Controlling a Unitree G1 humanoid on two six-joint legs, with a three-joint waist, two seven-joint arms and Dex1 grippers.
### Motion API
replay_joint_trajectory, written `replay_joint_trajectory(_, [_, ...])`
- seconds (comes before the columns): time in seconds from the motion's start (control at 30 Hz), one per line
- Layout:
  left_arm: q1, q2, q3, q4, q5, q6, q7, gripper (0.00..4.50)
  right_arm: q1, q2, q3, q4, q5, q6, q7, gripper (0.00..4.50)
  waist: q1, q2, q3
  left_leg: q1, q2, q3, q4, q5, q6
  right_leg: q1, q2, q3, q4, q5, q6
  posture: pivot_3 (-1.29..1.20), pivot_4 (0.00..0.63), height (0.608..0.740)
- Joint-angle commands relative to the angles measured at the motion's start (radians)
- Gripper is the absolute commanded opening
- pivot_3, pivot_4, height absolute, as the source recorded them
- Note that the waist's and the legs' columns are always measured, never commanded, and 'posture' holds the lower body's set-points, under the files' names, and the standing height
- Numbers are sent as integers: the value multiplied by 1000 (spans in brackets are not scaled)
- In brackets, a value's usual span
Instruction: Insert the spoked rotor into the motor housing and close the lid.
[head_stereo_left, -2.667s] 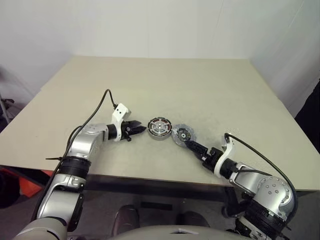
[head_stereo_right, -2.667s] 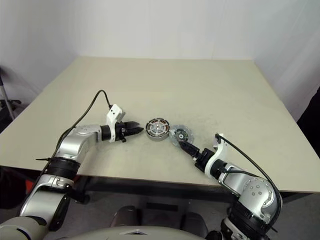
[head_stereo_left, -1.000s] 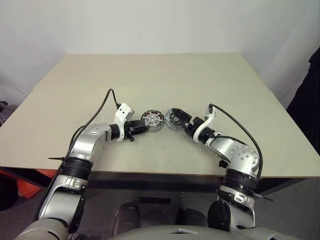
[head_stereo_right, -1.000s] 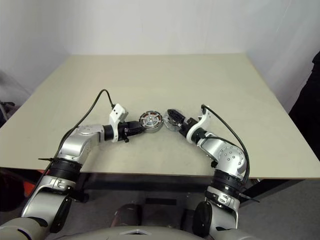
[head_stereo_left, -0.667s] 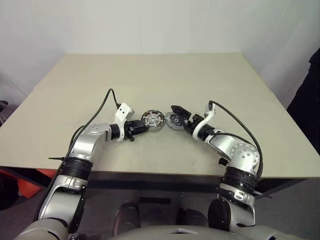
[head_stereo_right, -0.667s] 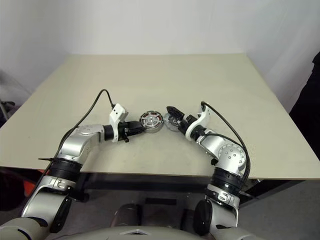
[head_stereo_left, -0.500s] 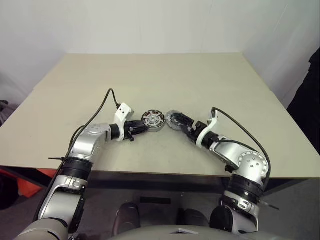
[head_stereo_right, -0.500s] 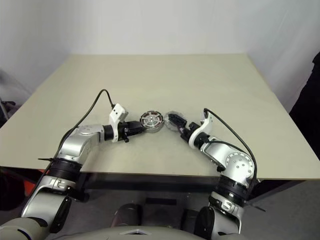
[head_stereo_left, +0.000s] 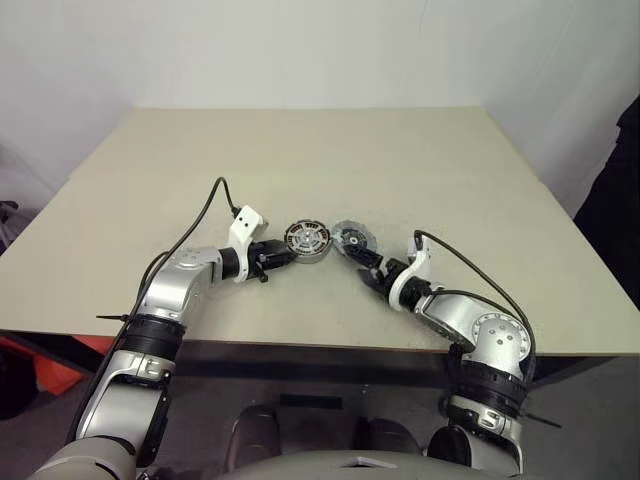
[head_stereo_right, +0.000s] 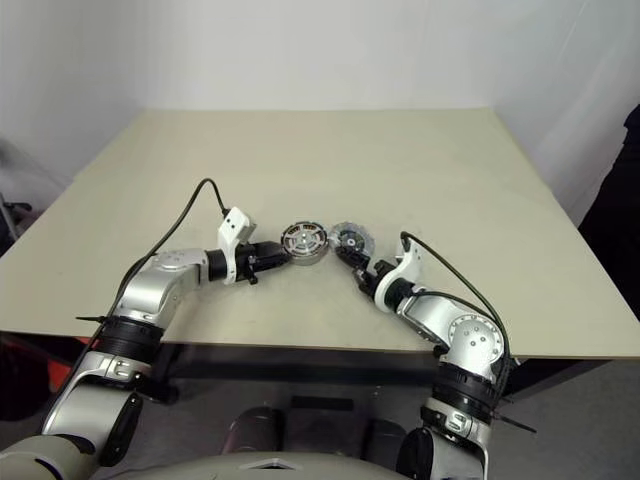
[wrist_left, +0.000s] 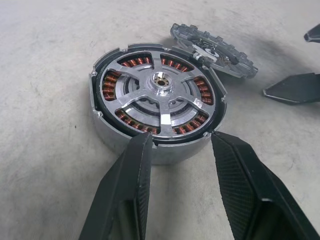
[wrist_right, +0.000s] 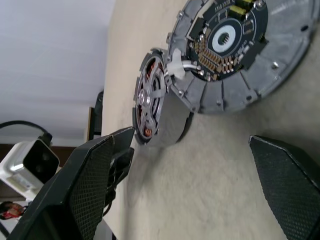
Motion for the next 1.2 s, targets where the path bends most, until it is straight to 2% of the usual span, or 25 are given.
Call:
replay_joint_trajectory(0.03, [-4, 13, 17, -33, -7, -5, 2, 2030, -41, -27, 24, 49, -40, -72, 29, 4457, 0, 0, 0, 0, 0, 0, 0, 0, 0, 0, 0, 0, 0, 0, 0, 0, 0, 740])
replay_joint_trajectory(0.23, [5, 17, 21, -45, -9, -1, 8, 2030, -100, -68, 41, 147, -96, -173, 85, 4457, 1, -1, 0, 0, -1, 0, 3, 0, 0, 2, -1, 0, 0, 1, 1, 0, 0, 740])
replay_joint_trajectory(0.6, [14, 15, 23, -62, -12, 8, 20, 2030, -166, -62, 65, 225, -155, -311, 153, 4457, 0, -2, -1, 0, -3, 0, 5, 0, 0, 2, -4, 0, 0, 3, 1, 0, 0, 740])
replay_joint_trajectory(0.97, [12, 13, 31, -50, -11, 8, 37, 2030, -273, -31, 228, 165, -199, -348, 347, 4457, -8, -2, -1, -2, -2, 0, 5, -2, 3, 1, -3, 0, 0, 7, -5, 0, 0, 740])
replay_joint_trajectory(1.2, [21, 42, 75, -33, -15, 2, 58, 2030, -298, -7, 326, 175, -243, -338, 385, 4457, -7, -3, -1, -3, -2, 0, 5, -3, 5, 1, -3, 0, -2, 7, -5, 0, 0, 740])
